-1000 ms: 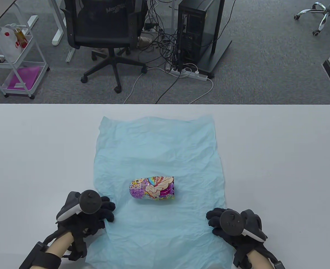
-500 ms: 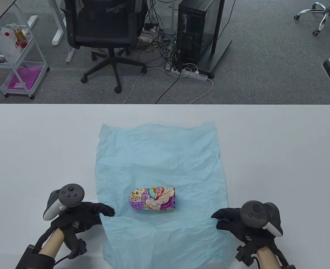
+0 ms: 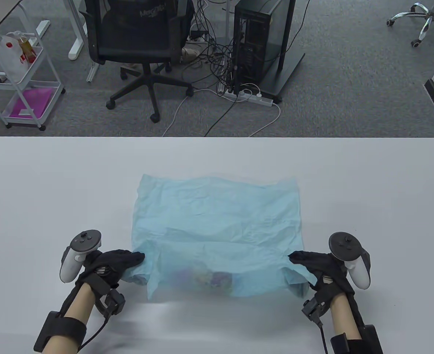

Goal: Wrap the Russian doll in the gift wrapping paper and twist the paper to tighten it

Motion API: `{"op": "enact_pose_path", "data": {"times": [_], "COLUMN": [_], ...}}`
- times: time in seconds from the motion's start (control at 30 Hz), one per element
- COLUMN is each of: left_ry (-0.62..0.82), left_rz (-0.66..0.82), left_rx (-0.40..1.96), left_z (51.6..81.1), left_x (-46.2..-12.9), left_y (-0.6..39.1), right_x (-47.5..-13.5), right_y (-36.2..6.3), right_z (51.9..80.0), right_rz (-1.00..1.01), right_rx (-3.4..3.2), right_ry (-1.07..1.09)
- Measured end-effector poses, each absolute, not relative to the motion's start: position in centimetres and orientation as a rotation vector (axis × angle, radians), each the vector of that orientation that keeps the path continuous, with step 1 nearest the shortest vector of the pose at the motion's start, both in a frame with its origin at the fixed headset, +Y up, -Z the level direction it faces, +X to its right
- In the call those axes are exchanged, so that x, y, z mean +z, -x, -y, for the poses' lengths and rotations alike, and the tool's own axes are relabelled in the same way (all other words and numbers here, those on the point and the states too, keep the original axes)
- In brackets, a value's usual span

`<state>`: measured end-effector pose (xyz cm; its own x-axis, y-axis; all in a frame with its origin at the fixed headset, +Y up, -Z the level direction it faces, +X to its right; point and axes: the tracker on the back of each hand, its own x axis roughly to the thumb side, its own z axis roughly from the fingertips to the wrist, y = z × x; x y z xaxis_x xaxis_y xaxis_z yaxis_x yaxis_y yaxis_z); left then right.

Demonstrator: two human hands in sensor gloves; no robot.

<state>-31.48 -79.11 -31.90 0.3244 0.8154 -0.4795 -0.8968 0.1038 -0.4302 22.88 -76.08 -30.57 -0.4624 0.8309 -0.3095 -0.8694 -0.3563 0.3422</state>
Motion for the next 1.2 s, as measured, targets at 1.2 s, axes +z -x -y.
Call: {"op": "enact_pose_path", "data": {"times": [1.2], "left_ry": [0.608], "left_rz": [-0.506], "left_rx": [0.998], "left_z": [77.3], "left_x": [-34.1], "left_y": [32.3], "right_x": [-27.3], "right_y": [-1.6], "right_z": [75.1], "right_rz": [-0.378], "right_rx": [3.168], "right_ry": [-0.580]}}
